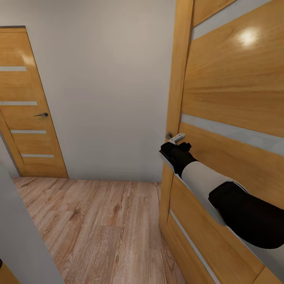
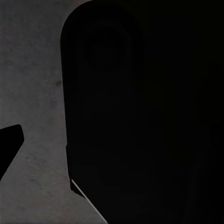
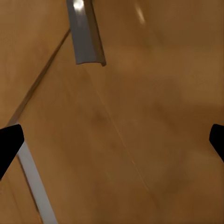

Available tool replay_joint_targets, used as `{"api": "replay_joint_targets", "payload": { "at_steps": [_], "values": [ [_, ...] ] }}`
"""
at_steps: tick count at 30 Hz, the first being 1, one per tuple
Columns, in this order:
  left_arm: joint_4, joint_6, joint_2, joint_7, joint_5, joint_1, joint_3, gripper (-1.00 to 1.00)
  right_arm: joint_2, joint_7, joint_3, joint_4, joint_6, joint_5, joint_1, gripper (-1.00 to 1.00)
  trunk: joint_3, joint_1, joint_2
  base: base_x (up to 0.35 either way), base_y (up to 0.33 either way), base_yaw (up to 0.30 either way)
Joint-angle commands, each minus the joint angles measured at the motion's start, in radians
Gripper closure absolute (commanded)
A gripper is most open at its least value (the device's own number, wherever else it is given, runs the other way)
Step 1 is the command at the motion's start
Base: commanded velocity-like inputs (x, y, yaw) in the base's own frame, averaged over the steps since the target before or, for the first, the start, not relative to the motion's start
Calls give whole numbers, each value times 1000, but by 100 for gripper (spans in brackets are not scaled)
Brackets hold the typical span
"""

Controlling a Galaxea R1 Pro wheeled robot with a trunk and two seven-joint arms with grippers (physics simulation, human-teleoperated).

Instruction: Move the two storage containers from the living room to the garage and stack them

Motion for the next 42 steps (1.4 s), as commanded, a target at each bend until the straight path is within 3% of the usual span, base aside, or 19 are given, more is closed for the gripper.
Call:
{"api": "replay_joint_targets", "payload": {
  "at_steps": [1,36,42],
  "values": [
    [-1,-1,0,-1,1,0,1,-100,0,-7,7,0,4,-11,-1,-100,-1,0,-1,0,0,0],
    [-1,-1,1,-1,1,-2,3,-100,0,-9,3,6,9,-14,-9,-100,-1,0,-1,0,0,-1],
    [-1,-1,1,-1,1,-2,3,-100,0,-11,3,8,8,-13,-9,-100,-1,0,-1,0,0,-217]
  ]
}}
